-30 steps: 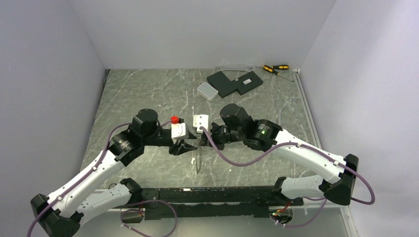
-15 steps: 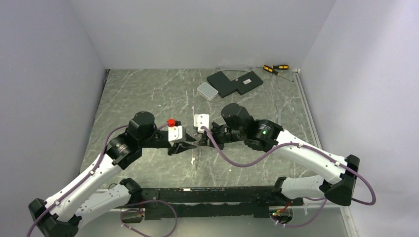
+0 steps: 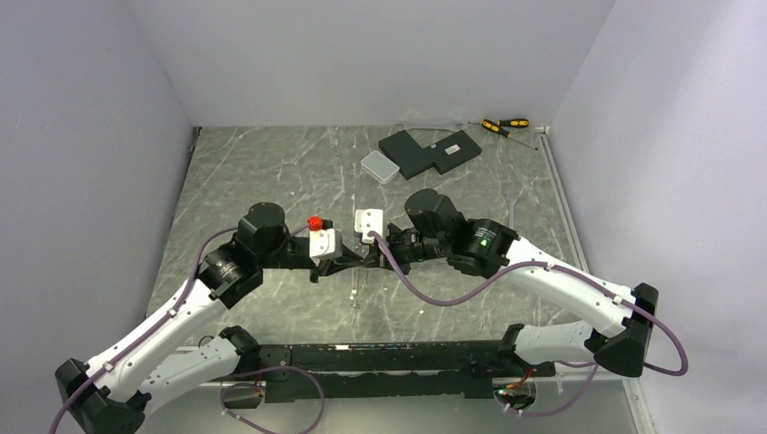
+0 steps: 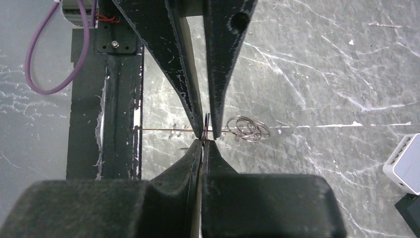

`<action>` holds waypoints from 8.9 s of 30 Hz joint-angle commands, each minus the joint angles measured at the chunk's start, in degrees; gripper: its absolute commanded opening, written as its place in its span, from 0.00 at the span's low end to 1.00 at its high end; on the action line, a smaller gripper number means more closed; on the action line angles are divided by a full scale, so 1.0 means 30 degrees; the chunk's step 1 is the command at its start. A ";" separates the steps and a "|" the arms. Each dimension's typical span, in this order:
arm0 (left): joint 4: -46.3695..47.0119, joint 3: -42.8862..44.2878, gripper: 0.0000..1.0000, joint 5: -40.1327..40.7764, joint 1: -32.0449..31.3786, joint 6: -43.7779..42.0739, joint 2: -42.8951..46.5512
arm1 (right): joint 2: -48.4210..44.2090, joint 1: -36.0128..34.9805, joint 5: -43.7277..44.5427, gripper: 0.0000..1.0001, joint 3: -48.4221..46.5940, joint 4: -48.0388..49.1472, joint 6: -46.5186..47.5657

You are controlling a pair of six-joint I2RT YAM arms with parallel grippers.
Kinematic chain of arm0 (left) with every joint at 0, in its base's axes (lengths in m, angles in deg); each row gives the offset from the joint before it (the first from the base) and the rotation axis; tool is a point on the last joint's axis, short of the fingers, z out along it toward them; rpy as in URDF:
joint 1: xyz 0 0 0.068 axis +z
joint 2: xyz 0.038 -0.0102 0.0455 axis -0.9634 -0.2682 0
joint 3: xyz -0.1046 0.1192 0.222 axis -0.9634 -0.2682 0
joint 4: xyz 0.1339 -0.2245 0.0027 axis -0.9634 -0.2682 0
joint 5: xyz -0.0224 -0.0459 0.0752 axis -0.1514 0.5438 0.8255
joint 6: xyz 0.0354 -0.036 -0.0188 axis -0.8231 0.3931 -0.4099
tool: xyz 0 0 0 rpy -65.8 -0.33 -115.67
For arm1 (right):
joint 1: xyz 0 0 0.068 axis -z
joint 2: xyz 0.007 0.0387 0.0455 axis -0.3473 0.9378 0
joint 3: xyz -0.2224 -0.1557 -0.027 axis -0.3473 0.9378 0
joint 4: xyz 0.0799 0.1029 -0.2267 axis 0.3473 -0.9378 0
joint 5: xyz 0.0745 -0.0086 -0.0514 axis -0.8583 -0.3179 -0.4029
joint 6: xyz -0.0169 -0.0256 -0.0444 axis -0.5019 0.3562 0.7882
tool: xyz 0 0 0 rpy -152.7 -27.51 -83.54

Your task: Put the keys on the keyring

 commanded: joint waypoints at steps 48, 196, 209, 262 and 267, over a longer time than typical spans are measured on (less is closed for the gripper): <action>0.2029 -0.0932 0.00 0.1402 -0.0008 0.1499 0.2914 | -0.0592 0.0134 -0.0984 0.06 0.1099 0.3150 -0.0772; 0.2202 -0.0253 0.17 -0.3859 0.1808 0.2683 0.1053 | 0.1922 -0.1828 0.2432 0.00 -0.4585 -0.3791 0.1430; 0.1886 -0.0096 0.11 -0.4257 0.1808 0.2589 0.0473 | 0.1642 -0.1827 0.2329 0.00 -0.4351 -0.3649 0.1342; 0.6556 -0.1481 0.00 -0.5314 0.3449 0.6144 0.2863 | -0.1486 0.1000 -0.3711 0.27 0.0278 0.4068 -0.1521; 0.6604 -0.1474 0.00 -0.5381 0.3449 0.6231 0.2856 | -0.1362 0.0992 -0.3375 0.18 0.0406 0.4198 -0.1588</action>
